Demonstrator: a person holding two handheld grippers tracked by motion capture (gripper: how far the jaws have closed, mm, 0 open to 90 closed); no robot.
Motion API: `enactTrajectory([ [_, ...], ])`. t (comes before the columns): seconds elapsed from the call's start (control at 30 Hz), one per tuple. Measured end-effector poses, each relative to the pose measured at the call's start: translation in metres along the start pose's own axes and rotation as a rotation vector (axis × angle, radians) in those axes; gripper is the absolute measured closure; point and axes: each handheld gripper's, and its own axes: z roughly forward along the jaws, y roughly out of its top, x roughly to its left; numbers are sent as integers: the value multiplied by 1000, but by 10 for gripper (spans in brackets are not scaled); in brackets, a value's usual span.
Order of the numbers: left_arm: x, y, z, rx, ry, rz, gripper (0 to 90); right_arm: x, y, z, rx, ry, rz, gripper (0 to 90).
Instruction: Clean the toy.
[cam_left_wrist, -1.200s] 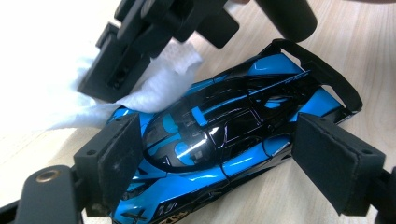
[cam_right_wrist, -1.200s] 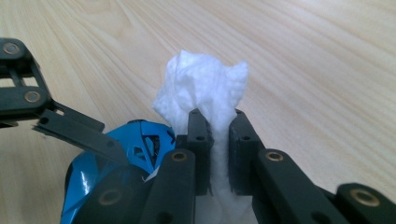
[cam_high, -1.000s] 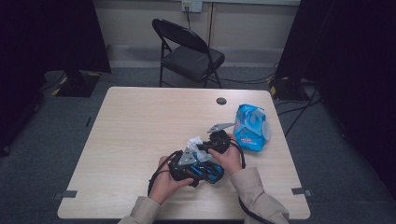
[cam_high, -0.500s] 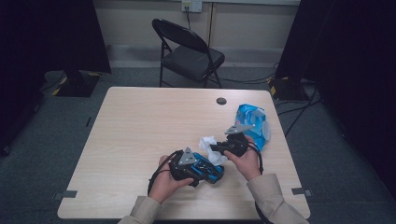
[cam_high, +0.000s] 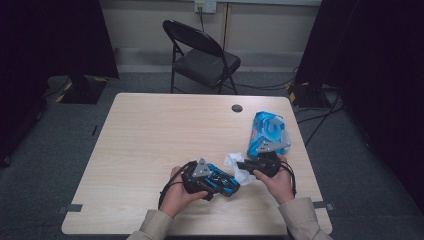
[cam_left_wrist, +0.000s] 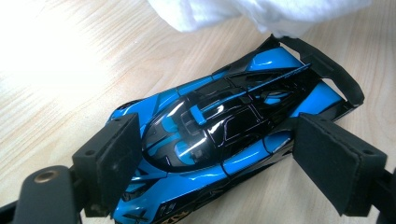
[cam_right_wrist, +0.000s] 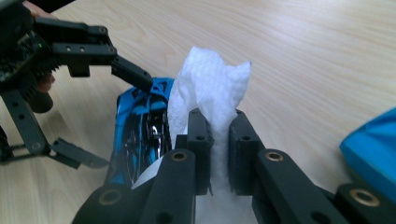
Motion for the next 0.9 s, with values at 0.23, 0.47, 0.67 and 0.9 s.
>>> enactTrajectory([
  [0.23,-1,1,1,6,0,0,150,-3,-16,11,32,1,17,823],
  [0.47,-1,0,0,1,2,9,150,-5,-26,23,51,9,31,823],
  [0.67,-1,1,0,10,-1,7,150,-6,-31,29,77,6,32,823],
  [0.9,-1,1,1,10,1,6,149,-8,-34,36,83,10,50,823],
])
